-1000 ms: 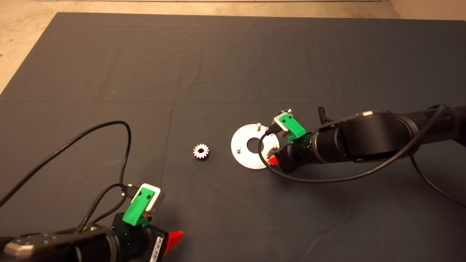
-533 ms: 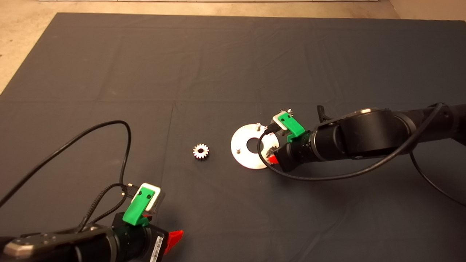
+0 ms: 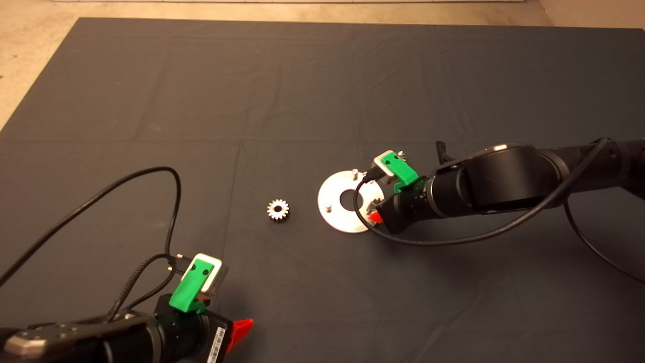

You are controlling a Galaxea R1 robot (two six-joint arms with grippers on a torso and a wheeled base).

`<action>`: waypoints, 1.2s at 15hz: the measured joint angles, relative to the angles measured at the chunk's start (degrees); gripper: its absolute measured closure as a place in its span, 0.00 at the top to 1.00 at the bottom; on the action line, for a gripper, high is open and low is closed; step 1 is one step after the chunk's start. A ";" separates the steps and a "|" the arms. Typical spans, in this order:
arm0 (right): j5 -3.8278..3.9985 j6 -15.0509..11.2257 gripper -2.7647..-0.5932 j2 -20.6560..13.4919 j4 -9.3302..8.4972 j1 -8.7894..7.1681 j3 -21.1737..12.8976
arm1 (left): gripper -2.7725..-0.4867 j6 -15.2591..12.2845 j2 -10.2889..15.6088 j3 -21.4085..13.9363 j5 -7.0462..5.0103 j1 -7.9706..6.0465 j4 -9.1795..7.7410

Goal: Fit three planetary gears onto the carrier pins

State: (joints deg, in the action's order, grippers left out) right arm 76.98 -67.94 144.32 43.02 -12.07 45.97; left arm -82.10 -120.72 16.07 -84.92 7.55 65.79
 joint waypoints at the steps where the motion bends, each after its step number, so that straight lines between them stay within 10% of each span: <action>1: 0.00 0.00 0.16 -0.01 0.00 0.00 0.00 | 0.69 0.00 -0.02 0.00 0.00 0.00 0.00; 18: 0.80 0.46 0.16 0.16 -0.22 -0.02 -0.27 | 0.69 0.00 0.09 0.00 0.02 0.00 0.02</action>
State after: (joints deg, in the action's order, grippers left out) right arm 77.79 -67.47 144.48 42.80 -12.09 45.70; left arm -82.10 -120.64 16.07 -84.90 7.55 65.82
